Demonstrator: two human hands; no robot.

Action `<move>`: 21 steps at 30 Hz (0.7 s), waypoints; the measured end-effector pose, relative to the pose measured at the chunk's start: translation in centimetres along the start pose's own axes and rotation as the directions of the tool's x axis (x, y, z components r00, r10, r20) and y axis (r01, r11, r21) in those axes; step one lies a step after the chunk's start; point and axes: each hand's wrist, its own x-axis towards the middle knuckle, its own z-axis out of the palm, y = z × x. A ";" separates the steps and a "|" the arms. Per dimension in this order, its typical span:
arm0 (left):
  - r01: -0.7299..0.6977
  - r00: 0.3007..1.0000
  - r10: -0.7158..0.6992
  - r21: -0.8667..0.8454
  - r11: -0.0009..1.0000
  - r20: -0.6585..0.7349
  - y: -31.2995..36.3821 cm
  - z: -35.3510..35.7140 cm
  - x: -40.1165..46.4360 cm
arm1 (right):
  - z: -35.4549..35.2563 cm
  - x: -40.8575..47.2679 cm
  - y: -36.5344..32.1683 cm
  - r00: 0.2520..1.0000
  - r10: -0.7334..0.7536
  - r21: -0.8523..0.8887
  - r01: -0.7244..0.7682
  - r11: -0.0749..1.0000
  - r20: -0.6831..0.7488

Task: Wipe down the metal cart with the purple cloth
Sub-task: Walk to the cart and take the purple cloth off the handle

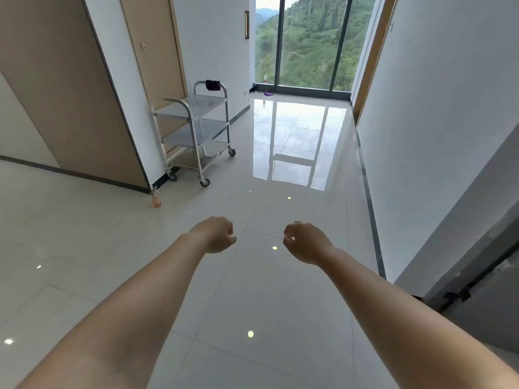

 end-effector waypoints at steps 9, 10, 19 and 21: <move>-0.006 1.000 0.006 0.027 1.000 0.006 -1.9 -1.2 9.1 | 1.0 9.1 0.7 1.000 -0.011 0.020 0.011 1.000 -0.002; -0.009 1.000 0.009 0.030 1.000 0.001 -2.4 -1.6 10.6 | 0.9 10.8 0.7 1.000 -0.015 0.022 0.015 1.000 -0.009; -0.009 1.000 0.009 0.050 0.999 0.000 -7.8 -7.8 25.6 | -0.6 27.5 -1.1 1.000 -0.003 0.030 0.003 1.000 -0.016; -0.013 1.000 0.013 0.050 0.999 0.001 -9.2 -8.9 28.9 | -0.6 31.1 -1.6 1.000 0.001 0.040 0.000 0.999 -0.019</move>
